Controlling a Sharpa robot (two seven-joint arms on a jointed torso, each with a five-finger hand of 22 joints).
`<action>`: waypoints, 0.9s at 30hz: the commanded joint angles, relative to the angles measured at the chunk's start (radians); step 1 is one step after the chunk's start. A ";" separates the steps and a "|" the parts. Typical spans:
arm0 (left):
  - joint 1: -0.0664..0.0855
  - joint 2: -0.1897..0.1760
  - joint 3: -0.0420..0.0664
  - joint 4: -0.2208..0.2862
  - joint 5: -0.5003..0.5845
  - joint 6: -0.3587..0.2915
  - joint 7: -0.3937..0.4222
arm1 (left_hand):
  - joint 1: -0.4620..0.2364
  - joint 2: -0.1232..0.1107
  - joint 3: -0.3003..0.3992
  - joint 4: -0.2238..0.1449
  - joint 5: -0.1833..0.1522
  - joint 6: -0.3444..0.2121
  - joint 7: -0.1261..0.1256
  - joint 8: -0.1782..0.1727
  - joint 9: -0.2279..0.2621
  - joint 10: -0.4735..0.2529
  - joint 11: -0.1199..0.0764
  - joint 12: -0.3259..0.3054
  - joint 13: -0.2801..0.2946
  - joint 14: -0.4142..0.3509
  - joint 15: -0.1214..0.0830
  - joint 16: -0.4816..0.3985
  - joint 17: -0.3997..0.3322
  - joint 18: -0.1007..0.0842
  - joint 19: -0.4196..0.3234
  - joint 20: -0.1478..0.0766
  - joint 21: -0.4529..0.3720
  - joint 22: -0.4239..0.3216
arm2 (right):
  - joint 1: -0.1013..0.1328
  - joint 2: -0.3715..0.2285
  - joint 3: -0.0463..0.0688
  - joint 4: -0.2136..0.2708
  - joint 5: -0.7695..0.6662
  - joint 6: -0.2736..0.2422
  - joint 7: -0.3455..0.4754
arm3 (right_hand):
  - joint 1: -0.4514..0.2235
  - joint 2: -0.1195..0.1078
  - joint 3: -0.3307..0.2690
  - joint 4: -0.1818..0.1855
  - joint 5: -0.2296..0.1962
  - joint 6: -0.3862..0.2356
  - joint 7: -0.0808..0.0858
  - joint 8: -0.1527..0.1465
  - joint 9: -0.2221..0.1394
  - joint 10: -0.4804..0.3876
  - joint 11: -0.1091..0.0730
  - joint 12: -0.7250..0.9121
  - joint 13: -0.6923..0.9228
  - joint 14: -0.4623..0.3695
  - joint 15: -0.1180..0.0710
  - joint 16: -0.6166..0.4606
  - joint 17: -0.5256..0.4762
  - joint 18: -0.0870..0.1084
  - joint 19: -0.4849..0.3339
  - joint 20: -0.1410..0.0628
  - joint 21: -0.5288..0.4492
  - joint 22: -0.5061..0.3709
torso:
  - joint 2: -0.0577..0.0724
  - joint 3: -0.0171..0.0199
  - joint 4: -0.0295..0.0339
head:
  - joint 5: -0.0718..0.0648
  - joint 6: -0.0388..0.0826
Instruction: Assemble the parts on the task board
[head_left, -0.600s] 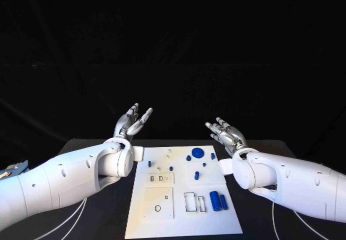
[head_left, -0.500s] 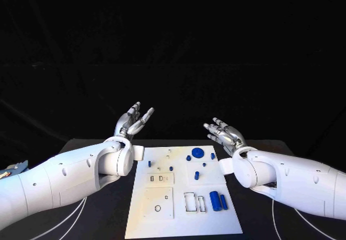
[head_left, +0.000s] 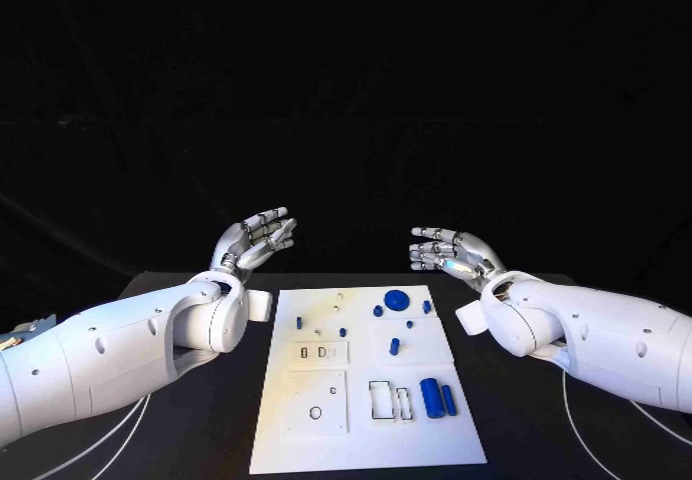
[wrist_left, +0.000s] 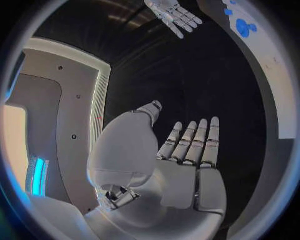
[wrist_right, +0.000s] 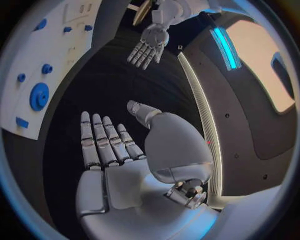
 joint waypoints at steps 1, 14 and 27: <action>0.001 -0.011 0.001 0.024 -0.021 0.049 0.026 | 0.016 -0.004 0.021 -0.009 0.005 0.150 0.116 0.062 0.039 0.170 -0.023 0.036 0.009 0.118 -0.027 0.043 0.023 0.042 0.097 -0.001 0.039 0.008 | 0.010 0.002 -0.001 -0.005 -0.243 -0.045 0.007 | 0.056 -0.026 0.038 -0.065 -0.002 0.283 0.103 0.078 0.054 0.275 -0.038 0.008 0.007 0.241 -0.048 0.054 0.022 0.049 0.200 -0.018 0.088 0.028 | 0.022 0.0031 0.0006 | -0.002 0.004; 0.004 -0.094 0.018 0.147 -0.072 0.111 -0.004 | 0.021 -0.055 0.119 -0.032 0.003 0.317 0.068 0.120 0.070 0.406 -0.090 0.021 0.011 0.407 -0.116 0.155 0.148 0.066 0.355 -0.068 0.139 0.017 | 0.059 0.009 0.000 -0.027 -0.572 -0.014 -0.071 | 0.061 -0.050 0.007 -0.096 -0.009 0.404 0.063 0.073 0.041 0.445 -0.087 -0.038 0.011 0.458 -0.114 0.086 0.079 0.043 0.281 -0.090 0.276 0.135 | 0.068 0.0027 0.0075 | -0.014 0.013; 0.009 -0.167 0.028 0.302 -0.066 0.140 -0.029 | 0.009 -0.070 0.132 -0.039 0.003 0.324 0.064 0.113 0.073 0.423 -0.096 -0.005 0.010 0.452 -0.130 0.203 0.201 0.065 0.404 -0.088 0.172 0.027 | 0.106 0.020 0.001 -0.009 -1.024 0.102 -0.262 | 0.021 -0.103 0.003 -0.074 -0.001 0.459 0.013 0.052 0.062 0.552 -0.148 -0.036 0.036 0.769 -0.206 0.310 0.344 0.052 0.432 -0.172 0.583 0.330 | 0.127 -0.0042 0.0267 | -0.036 0.013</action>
